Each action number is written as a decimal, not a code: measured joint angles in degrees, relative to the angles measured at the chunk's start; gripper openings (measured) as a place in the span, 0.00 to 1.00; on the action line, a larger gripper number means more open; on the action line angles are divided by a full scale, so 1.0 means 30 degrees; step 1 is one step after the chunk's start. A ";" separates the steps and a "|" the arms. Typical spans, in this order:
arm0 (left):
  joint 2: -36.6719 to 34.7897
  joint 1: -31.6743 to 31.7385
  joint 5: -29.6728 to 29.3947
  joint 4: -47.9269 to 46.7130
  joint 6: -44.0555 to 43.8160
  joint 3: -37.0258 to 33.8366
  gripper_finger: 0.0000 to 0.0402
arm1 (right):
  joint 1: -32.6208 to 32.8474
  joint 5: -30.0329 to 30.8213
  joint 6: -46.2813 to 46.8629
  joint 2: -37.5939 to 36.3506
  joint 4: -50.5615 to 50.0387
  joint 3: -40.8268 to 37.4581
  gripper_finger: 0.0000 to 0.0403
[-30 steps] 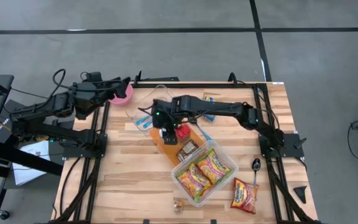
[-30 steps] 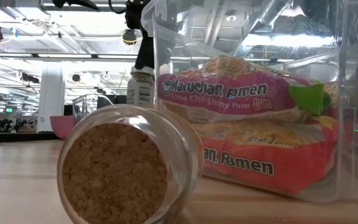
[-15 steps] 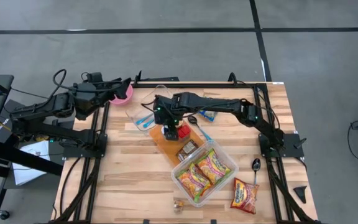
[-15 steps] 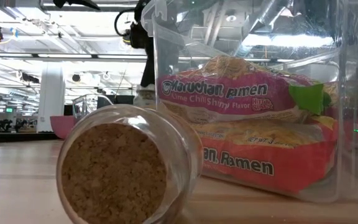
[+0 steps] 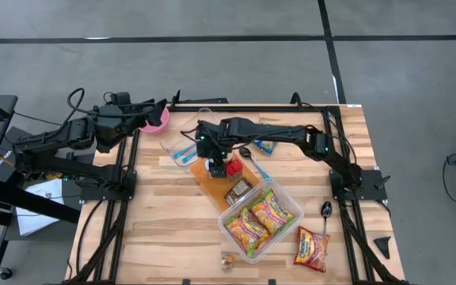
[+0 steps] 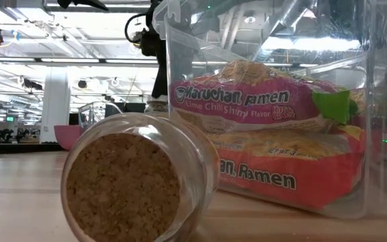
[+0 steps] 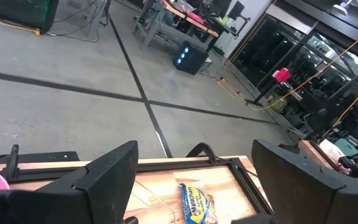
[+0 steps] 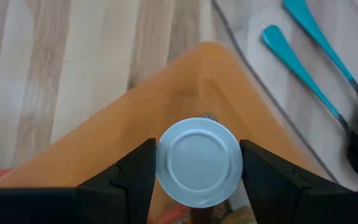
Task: Pick & Place Food Item
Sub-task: Put the white seasoning bottle into the orange bin, then put the blue noodle pack into the bottom transparent bin
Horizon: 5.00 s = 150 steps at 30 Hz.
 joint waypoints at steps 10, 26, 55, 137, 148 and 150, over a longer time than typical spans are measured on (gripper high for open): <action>0.0000 0.0000 0.0007 0.0000 -0.0169 0.0000 0.77 | -0.0338 -0.0102 -0.0006 0.0000 0.0075 0.0000 0.51; 0.0000 0.0000 0.0015 -0.0029 -0.0169 -0.0004 0.77 | -0.0330 -0.0168 0.0001 0.0000 -0.0228 0.0000 0.56; 0.0000 0.0000 0.0609 -0.0036 -0.0162 -0.0003 0.77 | -0.0454 -0.0166 0.0498 -0.0051 -0.0476 0.0015 0.66; 0.1770 0.1246 0.3891 0.0666 0.6278 -0.0007 0.77 | -0.6329 0.5209 2.4127 -1.8105 0.3644 -1.8032 0.76; 0.1915 0.2288 0.3901 0.2555 0.6049 -0.0007 0.77 | -0.9028 0.4893 2.8167 -1.3744 0.4495 -1.8047 0.76; 0.1904 0.2288 0.3891 0.2665 0.6222 0.0000 0.77 | -0.9334 0.4980 2.8497 -1.2988 0.5046 -1.8035 0.76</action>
